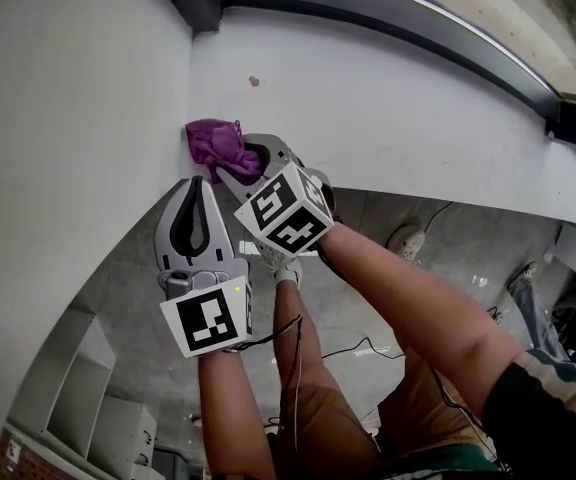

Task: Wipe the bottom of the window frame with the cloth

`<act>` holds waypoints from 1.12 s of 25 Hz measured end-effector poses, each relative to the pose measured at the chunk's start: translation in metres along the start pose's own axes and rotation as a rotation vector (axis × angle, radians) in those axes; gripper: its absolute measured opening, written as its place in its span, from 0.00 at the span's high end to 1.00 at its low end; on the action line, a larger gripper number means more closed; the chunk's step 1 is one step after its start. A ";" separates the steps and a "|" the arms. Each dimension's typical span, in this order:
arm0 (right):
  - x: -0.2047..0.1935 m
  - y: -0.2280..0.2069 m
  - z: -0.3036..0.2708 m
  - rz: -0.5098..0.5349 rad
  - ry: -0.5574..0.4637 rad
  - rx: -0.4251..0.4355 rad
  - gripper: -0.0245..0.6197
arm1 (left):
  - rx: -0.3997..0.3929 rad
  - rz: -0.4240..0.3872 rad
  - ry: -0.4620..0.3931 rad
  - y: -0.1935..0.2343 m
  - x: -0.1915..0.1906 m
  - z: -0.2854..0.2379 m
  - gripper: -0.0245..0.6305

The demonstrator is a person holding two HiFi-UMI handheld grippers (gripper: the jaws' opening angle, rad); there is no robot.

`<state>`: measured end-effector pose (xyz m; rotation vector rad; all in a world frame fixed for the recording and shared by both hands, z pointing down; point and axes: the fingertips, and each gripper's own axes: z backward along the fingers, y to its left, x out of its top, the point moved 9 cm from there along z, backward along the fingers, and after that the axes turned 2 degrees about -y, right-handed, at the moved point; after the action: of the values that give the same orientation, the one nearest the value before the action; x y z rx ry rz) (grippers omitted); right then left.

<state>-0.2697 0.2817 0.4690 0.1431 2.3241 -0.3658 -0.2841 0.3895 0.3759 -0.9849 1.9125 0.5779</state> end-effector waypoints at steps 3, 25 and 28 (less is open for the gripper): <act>0.006 -0.008 -0.005 0.011 -0.005 -0.003 0.73 | 0.003 0.000 0.000 0.003 0.002 -0.004 0.96; 0.049 -0.093 -0.013 -0.027 -0.040 -0.173 0.73 | 0.008 -0.017 -0.024 0.000 0.031 -0.048 0.95; 0.043 -0.092 -0.013 -0.023 -0.023 -0.156 0.73 | 0.011 0.001 -0.010 -0.001 0.028 -0.050 0.95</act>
<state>-0.3286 0.1978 0.4671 0.0360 2.3225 -0.1952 -0.3160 0.3418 0.3770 -0.9719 1.9058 0.5711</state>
